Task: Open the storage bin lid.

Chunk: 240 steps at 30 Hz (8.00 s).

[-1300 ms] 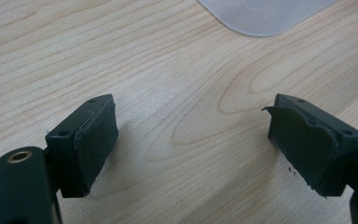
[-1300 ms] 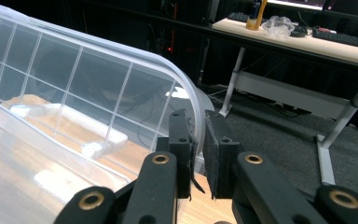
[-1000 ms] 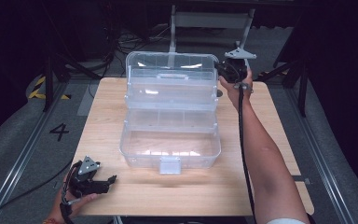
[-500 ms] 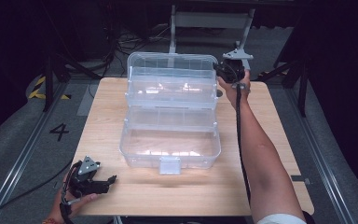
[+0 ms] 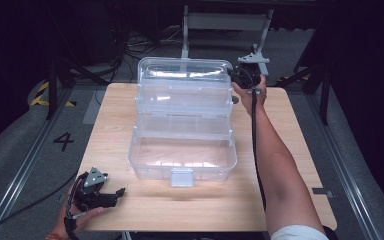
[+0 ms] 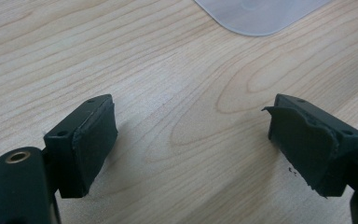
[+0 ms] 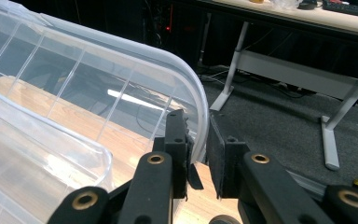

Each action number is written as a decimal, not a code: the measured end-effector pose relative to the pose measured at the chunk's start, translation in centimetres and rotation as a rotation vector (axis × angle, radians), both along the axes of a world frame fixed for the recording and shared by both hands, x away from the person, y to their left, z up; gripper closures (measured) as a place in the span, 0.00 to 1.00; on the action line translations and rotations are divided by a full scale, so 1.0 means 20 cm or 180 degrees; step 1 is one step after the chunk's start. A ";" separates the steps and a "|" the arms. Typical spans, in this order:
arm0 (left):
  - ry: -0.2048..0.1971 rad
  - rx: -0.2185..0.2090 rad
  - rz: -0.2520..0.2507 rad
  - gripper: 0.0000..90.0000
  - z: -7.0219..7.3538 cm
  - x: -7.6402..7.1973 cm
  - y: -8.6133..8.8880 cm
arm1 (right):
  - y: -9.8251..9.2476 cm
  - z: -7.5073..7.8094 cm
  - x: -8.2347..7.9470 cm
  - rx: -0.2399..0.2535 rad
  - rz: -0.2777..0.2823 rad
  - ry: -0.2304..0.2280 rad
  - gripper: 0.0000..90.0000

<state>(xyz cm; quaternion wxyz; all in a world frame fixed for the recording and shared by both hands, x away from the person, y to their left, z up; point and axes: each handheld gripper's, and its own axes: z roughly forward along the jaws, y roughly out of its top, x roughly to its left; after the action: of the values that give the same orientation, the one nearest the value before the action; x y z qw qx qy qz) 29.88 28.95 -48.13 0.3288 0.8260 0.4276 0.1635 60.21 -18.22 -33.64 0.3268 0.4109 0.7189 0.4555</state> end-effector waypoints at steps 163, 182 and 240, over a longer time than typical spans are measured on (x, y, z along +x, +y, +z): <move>-0.0016 0.0030 -0.0029 0.17 0.00 0.01 0.00 | -0.43 -0.39 -0.96 -0.0950 0.0827 0.0431 0.47; -0.0002 0.0011 -0.0027 0.15 0.00 0.02 0.00 | -0.55 -0.51 -1.10 -0.0944 0.0638 0.0648 0.34; 0.0041 0.0062 -0.0033 0.05 -0.01 0.09 -0.04 | -0.81 -0.75 -1.32 -0.0328 0.0564 0.1130 0.20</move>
<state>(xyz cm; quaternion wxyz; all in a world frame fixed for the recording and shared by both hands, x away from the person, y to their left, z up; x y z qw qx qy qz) 31.64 28.24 -48.26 0.3188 0.8324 0.4239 0.1607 33.77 -34.32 -48.64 0.1741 0.4026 0.8210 0.3655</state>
